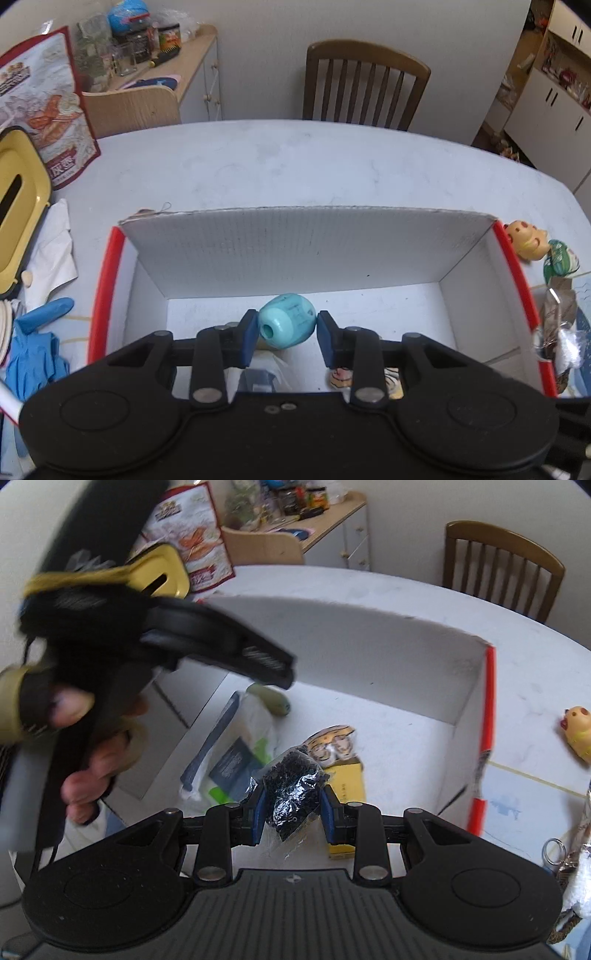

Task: Organize objects
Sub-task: 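Open the right gripper to drop the black bag while the left releases the teal bead, then withdraw both grippers from the box and move back toward the pile, then grasp the white pellet bag with the left gripper while the right grasps the green pouch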

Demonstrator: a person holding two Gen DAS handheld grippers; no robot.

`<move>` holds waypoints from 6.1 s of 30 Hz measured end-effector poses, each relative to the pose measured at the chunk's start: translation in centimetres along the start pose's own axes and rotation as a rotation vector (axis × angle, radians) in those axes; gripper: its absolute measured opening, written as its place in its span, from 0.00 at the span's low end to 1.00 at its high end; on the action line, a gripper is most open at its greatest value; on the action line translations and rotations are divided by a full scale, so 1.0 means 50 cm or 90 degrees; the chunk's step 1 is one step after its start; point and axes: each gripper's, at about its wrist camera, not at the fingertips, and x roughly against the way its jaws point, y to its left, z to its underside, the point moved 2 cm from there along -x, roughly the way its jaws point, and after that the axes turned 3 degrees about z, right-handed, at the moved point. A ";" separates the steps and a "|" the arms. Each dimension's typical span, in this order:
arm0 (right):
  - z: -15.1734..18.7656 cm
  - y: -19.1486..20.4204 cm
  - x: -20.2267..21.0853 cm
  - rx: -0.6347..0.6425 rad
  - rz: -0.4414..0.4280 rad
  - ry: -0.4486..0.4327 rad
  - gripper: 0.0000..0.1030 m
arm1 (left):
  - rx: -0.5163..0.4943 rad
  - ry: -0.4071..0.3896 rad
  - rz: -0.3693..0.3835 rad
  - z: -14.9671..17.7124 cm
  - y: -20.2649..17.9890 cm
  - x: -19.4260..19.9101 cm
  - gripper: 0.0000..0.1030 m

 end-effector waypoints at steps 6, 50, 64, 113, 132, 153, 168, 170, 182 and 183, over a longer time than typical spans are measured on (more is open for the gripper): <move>0.003 0.017 -0.021 0.011 -0.009 0.034 0.29 | -0.017 0.044 0.020 -0.011 0.001 -0.044 0.31; 0.019 0.034 0.088 -0.042 0.017 -0.061 0.56 | -0.065 0.011 0.046 0.006 -0.024 -0.002 0.42; 0.083 0.010 0.231 -0.075 0.048 -0.160 0.63 | -0.096 -0.071 0.071 0.047 -0.080 0.113 0.54; 0.315 -0.339 0.461 -0.258 0.193 -0.268 0.77 | -0.140 -0.179 0.094 0.181 -0.348 0.254 0.99; 0.295 -0.656 0.414 -0.150 0.129 -0.209 0.77 | -0.034 -0.127 0.090 0.196 -0.590 0.101 0.99; 0.143 -0.790 0.177 -0.073 0.113 -0.139 0.77 | -0.046 -0.074 0.023 0.183 -0.654 -0.042 0.97; 0.086 -0.814 0.055 -0.095 0.097 -0.093 0.77 | -0.045 -0.052 0.032 0.183 -0.667 -0.078 0.73; 0.088 -0.812 0.048 -0.094 0.096 -0.089 0.77 | -0.050 -0.053 0.032 0.183 -0.669 -0.079 0.70; 0.088 -0.800 0.044 -0.094 0.091 -0.092 0.61 | -0.056 -0.053 0.030 0.183 -0.674 -0.080 0.42; 0.088 -0.800 0.046 -0.093 0.093 -0.092 0.61 | -0.057 -0.052 0.029 0.183 -0.674 -0.080 0.42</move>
